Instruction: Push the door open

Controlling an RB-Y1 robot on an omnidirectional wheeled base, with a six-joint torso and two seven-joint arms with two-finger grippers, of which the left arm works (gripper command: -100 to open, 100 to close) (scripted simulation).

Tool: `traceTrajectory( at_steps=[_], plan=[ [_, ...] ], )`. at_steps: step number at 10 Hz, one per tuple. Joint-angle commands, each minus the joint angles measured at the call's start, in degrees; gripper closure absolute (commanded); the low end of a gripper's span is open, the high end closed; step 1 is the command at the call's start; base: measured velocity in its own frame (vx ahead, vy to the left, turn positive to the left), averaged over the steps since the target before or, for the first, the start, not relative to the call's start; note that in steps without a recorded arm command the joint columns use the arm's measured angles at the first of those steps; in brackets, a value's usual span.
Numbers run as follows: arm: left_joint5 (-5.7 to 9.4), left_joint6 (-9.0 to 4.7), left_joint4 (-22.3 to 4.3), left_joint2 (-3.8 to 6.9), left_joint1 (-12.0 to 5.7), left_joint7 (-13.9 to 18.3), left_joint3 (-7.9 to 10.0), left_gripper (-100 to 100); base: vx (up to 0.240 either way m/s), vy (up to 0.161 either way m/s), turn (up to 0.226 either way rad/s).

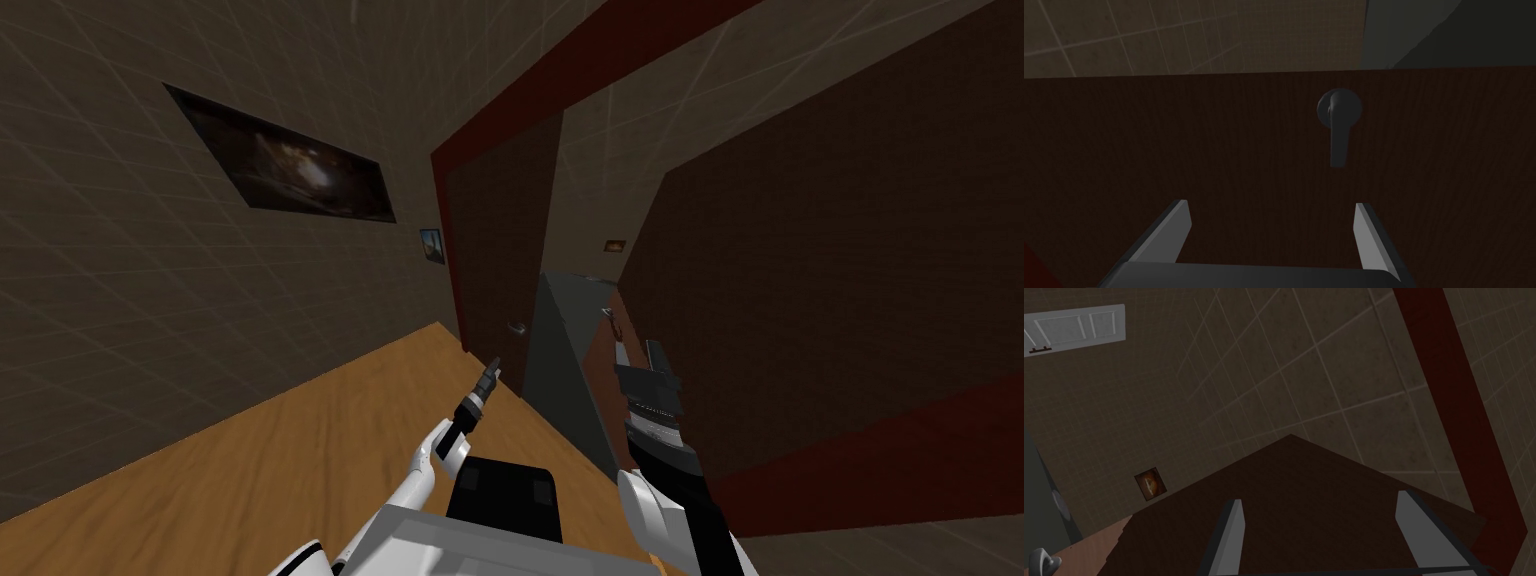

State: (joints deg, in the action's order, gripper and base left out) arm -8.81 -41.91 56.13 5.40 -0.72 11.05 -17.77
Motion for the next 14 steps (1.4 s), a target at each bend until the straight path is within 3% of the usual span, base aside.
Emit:
traceTrajectory(
  at_steps=[1,7,11,14],
  plan=[
    [0.00,-0.65,-2.3,-0.12,-1.15,0.2,-0.31,-100,0.106,0.042,-0.009],
    [-0.18,-1.97,-7.8,-0.52,-3.50,0.9,-1.62,-100,0.089,0.034,-0.011],
    [-0.37,-3.40,-13.7,-1.13,-6.02,1.6,-3.03,-100,0.165,0.054,-0.016],
    [-0.43,-3.81,-15.4,-1.35,-6.76,1.8,-3.44,-100,0.104,0.029,-0.005]
  ],
)
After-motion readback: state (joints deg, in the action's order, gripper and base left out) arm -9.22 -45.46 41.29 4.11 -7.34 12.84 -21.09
